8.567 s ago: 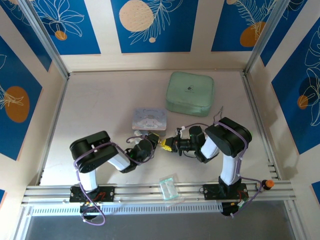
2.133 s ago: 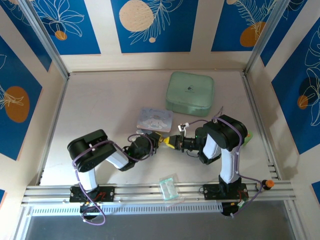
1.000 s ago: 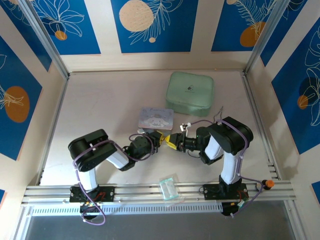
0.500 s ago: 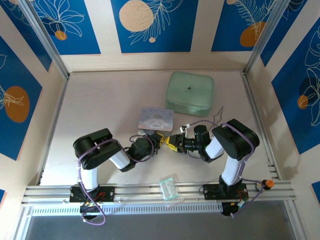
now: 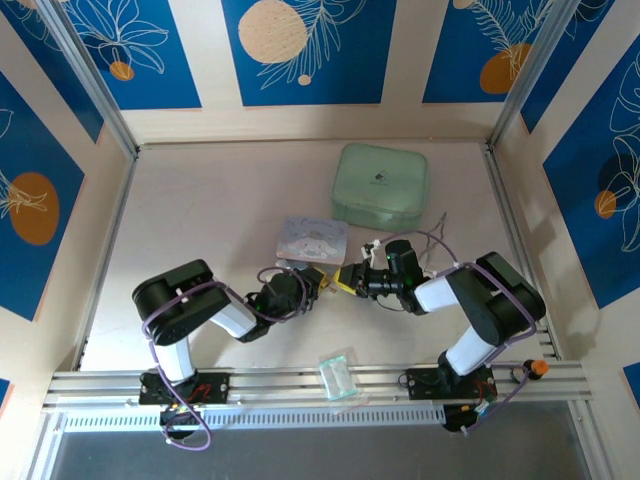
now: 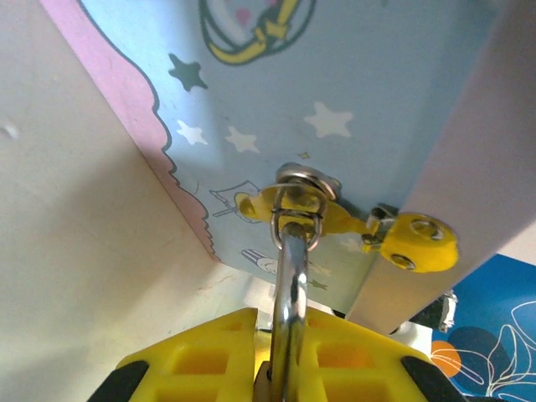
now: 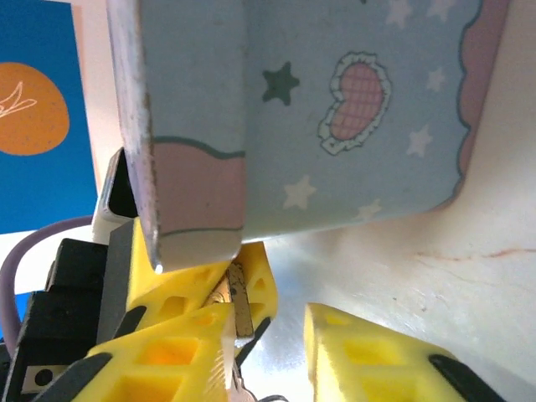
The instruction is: Unlock the padlock with the key
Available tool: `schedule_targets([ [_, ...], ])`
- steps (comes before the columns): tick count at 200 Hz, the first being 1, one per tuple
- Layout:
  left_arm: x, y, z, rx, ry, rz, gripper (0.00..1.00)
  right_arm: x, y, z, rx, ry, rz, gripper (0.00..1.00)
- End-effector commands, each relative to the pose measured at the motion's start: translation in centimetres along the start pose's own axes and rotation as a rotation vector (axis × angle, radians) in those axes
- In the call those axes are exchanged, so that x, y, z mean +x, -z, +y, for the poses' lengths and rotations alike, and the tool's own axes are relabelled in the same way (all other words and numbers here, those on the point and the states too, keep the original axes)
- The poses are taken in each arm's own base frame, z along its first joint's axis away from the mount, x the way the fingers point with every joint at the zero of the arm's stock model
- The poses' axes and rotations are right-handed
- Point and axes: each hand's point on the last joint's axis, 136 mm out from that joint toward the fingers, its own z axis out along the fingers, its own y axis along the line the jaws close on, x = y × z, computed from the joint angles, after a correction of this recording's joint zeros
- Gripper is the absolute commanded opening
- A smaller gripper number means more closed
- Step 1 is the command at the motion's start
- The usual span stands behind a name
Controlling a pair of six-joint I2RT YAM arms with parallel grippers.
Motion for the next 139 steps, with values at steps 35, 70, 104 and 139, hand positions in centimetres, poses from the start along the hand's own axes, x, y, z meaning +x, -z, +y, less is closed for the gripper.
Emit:
schedule_targets([
  [35,-0.1,0.1,0.6,-0.032,-0.032,0.011,0.00,2.1,0.8,-1.1,0.209,0.112,0.036,0.06],
  [70,-0.1,0.1,0.4,-0.046,-0.050,0.007,0.00,2.9,1.5,-1.9,0.322,0.131,0.049,0.04],
  [104,-0.5,0.3,0.2,-0.037,-0.044,-0.002,0.00,3.5,1.7,-2.9,0.347,0.099,0.056,0.03],
  [139,-0.5,0.3,0.0,-0.049,-0.061,-0.002,0.00,4.2,1.2,-0.8,0.263,0.149,0.075,0.03],
])
